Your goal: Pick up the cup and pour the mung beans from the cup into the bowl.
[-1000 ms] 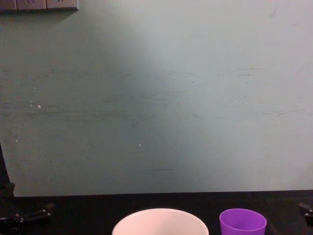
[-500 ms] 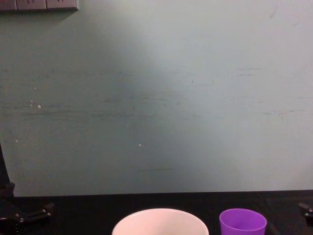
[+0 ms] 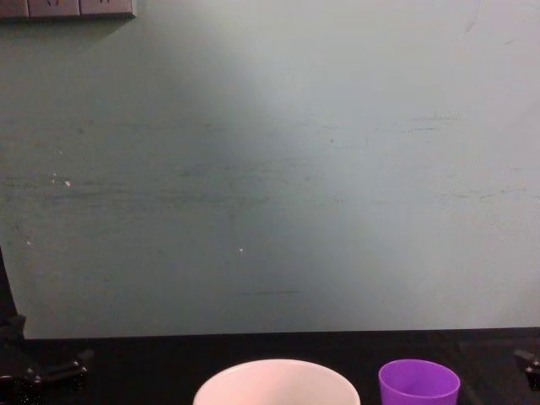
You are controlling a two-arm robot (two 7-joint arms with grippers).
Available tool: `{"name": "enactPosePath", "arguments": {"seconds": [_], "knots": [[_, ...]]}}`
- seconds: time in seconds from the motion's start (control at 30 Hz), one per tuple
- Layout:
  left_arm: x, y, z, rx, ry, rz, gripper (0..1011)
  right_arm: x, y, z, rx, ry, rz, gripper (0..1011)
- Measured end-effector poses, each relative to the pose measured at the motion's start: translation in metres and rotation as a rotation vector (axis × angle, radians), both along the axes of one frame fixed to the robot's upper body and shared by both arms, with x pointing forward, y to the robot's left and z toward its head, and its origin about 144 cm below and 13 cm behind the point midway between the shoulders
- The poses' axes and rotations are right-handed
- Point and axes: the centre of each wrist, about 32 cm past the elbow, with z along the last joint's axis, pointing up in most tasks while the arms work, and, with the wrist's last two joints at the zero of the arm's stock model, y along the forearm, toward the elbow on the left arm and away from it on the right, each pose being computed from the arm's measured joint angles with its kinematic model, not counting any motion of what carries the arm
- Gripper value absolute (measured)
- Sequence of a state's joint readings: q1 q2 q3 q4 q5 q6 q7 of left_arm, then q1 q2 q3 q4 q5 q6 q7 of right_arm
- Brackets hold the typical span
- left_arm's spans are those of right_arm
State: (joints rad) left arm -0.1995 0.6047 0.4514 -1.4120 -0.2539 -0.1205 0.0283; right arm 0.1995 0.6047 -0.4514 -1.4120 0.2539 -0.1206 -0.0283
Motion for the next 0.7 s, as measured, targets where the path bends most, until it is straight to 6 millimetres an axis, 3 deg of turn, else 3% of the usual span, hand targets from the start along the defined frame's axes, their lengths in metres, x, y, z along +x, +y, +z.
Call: {"name": "enactPosePath", "arguments": {"seconds": [0.5,0.7], "knots": [[0.0,0.0,0.0,0.0,0.0,0.0,1000,-0.001,0.0,0.0,-0.001,-0.002,0.0,1003],[0.0,0.0,0.0,0.0,0.0,0.0,1000,-0.019,-0.001,-0.004,0.014,-0.024,0.028,1003]]}}
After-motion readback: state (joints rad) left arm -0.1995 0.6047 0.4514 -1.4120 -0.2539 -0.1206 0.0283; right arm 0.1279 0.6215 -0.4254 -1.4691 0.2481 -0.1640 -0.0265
